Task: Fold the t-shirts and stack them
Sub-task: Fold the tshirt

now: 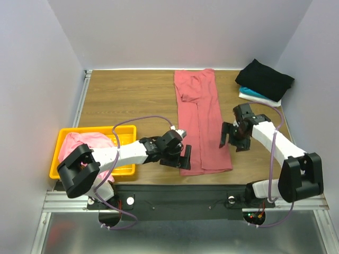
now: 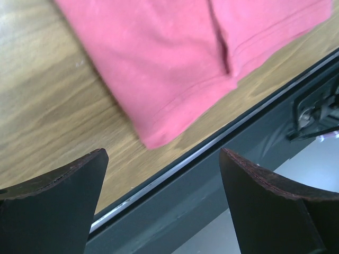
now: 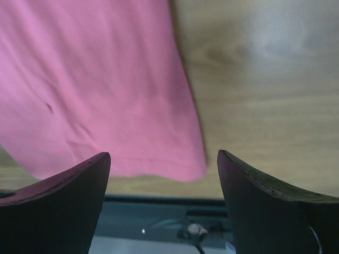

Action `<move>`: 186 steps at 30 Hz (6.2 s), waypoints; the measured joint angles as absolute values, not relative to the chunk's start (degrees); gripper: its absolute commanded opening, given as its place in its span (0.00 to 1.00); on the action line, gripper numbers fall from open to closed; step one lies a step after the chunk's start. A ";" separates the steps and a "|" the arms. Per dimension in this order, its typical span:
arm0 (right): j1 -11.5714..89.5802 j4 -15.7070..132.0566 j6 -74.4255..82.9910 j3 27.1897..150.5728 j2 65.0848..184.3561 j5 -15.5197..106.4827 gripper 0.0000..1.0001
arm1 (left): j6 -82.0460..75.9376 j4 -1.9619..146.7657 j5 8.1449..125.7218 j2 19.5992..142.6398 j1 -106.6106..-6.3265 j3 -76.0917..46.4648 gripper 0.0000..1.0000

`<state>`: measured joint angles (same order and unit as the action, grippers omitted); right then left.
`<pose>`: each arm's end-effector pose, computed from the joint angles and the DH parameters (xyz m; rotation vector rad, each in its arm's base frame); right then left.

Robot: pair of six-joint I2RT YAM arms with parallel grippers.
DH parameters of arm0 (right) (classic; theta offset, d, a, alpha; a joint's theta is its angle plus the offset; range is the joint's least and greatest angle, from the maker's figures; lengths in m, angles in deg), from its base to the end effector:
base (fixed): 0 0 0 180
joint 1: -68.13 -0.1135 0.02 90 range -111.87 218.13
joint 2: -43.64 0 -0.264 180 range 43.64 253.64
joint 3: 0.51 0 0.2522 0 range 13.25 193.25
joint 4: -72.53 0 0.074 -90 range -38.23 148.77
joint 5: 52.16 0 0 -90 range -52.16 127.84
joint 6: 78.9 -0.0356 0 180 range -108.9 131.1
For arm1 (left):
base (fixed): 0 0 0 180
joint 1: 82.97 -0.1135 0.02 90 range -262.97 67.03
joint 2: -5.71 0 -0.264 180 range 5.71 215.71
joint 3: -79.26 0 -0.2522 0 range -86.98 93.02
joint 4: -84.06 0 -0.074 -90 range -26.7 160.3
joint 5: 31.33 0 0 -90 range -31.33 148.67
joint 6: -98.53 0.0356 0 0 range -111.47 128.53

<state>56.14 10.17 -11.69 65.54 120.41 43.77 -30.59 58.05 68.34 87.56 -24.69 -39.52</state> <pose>0.2332 0.0533 0.2189 0.2488 2.8677 0.2702 0.1492 -0.2528 0.2067 0.5210 2.5597 -0.9255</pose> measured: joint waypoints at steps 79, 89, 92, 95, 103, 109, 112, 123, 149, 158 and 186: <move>56.14 8.31 -23.43 53.15 124.24 44.34 0.08 | -38.15 50.68 66.20 101.74 -20.69 -31.96 0.35; 56.14 9.43 -23.19 53.10 122.79 44.56 0.01 | -37.58 53.20 69.72 104.98 -20.69 -30.45 0.00; 56.14 9.52 -23.03 53.23 122.71 45.17 0.00 | -37.17 52.85 69.98 105.61 -20.66 -29.60 0.00; 56.14 8.77 -22.75 54.41 122.71 45.37 0.00 | -36.62 51.84 69.76 105.79 -20.51 -28.94 0.00; 56.14 5.69 -21.70 60.86 121.11 45.39 0.00 | -34.46 48.30 68.30 104.93 -20.86 -28.44 0.00; 56.14 5.08 -21.63 66.11 123.41 46.22 0.00 | -32.31 45.02 67.93 104.91 -25.34 -25.16 0.00; 56.14 5.23 -21.26 68.58 126.23 46.27 0.00 | -31.22 44.43 67.71 104.91 -28.36 -22.84 0.00; 56.14 6.41 -20.17 79.05 136.11 45.81 0.00 | -28.01 43.77 70.31 106.29 -35.68 -14.80 0.00; 57.45 8.71 -16.93 113.21 163.60 40.06 0.00 | -20.27 34.68 74.79 128.41 -50.98 17.29 0.00; 58.44 7.75 -16.72 121.73 169.52 40.10 0.00 | -18.41 31.12 75.99 135.05 -53.56 24.83 0.00; 60.60 5.63 -15.36 135.29 176.43 40.37 0.75 | -17.71 29.61 76.04 140.69 -56.49 37.98 0.89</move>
<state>60.60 5.63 -15.36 135.29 176.43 40.37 -17.71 29.61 76.04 140.69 -56.49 37.98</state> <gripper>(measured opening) 0.580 0.847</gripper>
